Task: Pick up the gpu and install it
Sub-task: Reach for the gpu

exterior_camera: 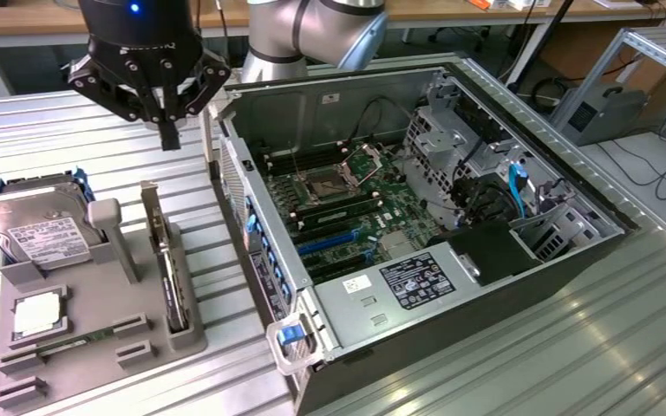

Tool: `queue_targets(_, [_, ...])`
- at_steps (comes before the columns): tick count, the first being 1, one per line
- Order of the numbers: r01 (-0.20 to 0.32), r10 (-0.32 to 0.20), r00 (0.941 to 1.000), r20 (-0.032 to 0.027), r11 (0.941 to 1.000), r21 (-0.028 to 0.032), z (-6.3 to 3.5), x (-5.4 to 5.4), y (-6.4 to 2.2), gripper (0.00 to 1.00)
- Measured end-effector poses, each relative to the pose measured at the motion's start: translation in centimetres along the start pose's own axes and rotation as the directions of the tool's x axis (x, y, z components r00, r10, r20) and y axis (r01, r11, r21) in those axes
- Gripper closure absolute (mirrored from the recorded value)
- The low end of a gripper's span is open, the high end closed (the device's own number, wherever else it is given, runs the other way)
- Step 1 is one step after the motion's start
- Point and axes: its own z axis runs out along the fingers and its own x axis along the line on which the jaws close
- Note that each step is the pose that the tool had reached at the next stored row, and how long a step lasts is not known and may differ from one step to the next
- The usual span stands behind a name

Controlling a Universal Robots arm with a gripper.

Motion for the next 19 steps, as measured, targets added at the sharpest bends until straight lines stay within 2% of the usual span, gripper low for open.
queue_targets(14, [0.000,0.000,1.0000,0.0000,1.0000,0.0000,-0.05,2.4,-0.18,0.89])
queue_targets(19, [0.000,0.000,1.0000,-0.0001,1.0000,0.0000,-0.05,2.5,-0.19,0.89])
